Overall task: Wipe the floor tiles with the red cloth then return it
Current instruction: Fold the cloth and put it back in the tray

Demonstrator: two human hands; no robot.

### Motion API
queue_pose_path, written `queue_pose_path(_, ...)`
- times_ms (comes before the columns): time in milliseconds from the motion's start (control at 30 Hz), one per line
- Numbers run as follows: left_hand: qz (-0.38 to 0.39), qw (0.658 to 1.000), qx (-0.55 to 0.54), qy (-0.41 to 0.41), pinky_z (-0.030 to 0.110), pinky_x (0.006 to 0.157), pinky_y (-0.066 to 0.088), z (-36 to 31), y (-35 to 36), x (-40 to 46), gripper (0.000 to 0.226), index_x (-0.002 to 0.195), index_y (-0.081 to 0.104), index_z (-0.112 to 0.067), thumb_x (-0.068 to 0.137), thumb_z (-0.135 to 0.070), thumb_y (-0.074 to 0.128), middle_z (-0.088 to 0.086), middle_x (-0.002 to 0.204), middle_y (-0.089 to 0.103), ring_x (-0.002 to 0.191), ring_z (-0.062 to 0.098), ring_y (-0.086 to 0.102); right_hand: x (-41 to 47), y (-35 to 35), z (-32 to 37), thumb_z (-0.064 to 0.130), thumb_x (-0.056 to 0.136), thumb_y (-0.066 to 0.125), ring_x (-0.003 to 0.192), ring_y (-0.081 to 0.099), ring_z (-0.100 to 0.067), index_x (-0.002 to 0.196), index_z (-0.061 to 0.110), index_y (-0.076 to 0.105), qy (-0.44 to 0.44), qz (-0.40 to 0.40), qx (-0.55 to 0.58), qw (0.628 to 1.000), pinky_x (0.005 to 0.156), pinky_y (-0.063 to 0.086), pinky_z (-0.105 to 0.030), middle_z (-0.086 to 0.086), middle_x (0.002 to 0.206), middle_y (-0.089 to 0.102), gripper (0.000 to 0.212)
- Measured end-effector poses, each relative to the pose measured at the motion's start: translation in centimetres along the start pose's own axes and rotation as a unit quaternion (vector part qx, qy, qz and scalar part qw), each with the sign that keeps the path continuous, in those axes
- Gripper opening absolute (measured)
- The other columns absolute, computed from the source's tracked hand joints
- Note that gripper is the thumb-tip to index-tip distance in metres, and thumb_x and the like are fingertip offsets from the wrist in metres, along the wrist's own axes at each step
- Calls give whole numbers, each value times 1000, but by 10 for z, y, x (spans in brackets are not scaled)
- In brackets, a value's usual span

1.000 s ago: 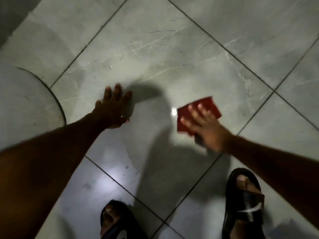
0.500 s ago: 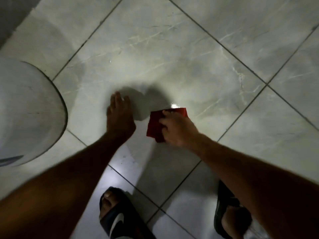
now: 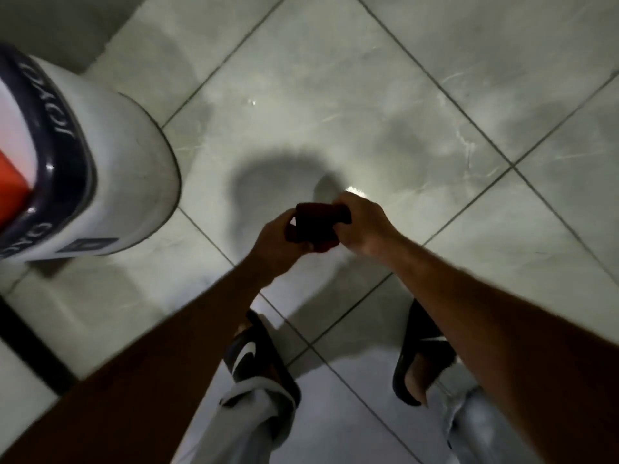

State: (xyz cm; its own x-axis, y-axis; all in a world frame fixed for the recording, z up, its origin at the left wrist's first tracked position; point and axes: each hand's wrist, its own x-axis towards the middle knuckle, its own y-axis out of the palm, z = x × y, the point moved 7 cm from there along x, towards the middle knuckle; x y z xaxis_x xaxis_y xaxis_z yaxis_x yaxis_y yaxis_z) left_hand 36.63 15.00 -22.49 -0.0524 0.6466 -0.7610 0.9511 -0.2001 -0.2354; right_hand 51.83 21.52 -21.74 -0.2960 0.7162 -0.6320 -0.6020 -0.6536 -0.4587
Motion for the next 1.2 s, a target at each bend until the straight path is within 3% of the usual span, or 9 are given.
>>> queue_pose_path(133, 37, 994, 76, 66, 28, 99, 43, -59, -35, -85, 96, 151, 19, -28, 76, -15, 78, -11, 134, 41, 121, 6, 45, -62, -37, 82, -1, 74, 53, 90, 60, -13, 107, 27, 58, -72, 53, 52, 995, 69, 47, -12, 5, 99, 64, 43)
queue_pose_path(300, -50, 995, -28, 79, 46, 93, 54, -118, -110, -181, 53, 120, 58, -20, 74, -1, 77, 9, 121, 60, 112, 20, 60, -128, -91, 206, -5, 74, 52, 93, 65, -11, 113, 17, 64, -156, 151, 98, 971, 75, 54, -19, 0, 101, 69, 47)
queue_pose_path(367, -89, 985, -109, 97, 37, 89, 55, -136, -142, -213, 40, 109, 61, -12, 76, 7, 71, 15, 118, 59, 114, 22, 59, -146, -102, 247, -5, 78, 54, 88, 65, -12, 115, 18, 63, -148, 162, 101, 970, 70, 54, -22, 5, 97, 67, 44)
queue_pose_path(500, -142, 954, -229, 132, 26, 70, 55, -147, -197, -251, 23, 100, 55, 2, 79, 10, 60, 7, 87, 68, 82, 13, 67, -151, -97, 311, 4, 80, 66, 91, 67, -20, 105, 22, 65, -123, 110, 111, 980, 78, 59, -40, 0, 97, 68, 31)
queue_pose_path(700, -260, 914, -299, 92, 48, 77, 57, -93, -298, -266, 20, 92, 60, -18, 73, -13, 67, 9, 93, 68, 88, 26, 67, -109, -19, 396, 15, 74, 79, 81, 69, -15, 101, 29, 56, -80, 24, 149, 985, 67, 60, -32, 3, 90, 68, 38)
queue_pose_path(800, -320, 893, -313, 51, 32, 64, 57, -51, -349, -263, 22, 93, 59, -20, 80, -4, 68, 9, 92, 65, 78, 17, 68, -83, 39, 438, 16, 71, 81, 82, 67, -11, 106, 28, 51, -85, -1, 126, 988, 66, 55, -21, 7, 90, 67, 48)
queue_pose_path(967, -410, 889, -184, -84, 31, 82, 50, 27, -419, -236, 31, 111, 66, -12, 82, -21, 71, 8, 104, 71, 92, 21, 64, -31, 139, 488, 36, 68, 80, 85, 64, -19, 95, 25, 53, -61, -6, 77, 995, 77, 51, -28, 5, 87, 63, 39)
queue_pose_path(1100, -399, 879, -212, -156, 46, 88, 55, 72, -443, -202, 44, 107, 69, -13, 70, -36, 70, 14, 103, 73, 97, 32, 68, 10, 207, 508, 43, 75, 72, 95, 65, -27, 92, 16, 66, -44, 37, 13, 998, 77, 45, -25, -7, 98, 72, 32)
queue_pose_path(1200, -360, 891, -219, -170, 45, 89, 55, 90, -440, -172, 33, 108, 70, -12, 77, -24, 67, 13, 101, 73, 96, 34, 67, 26, 233, 502, 41, 81, 66, 98, 65, -32, 95, 9, 68, -21, 59, 6, 998, 79, 47, -29, -13, 101, 72, 35)
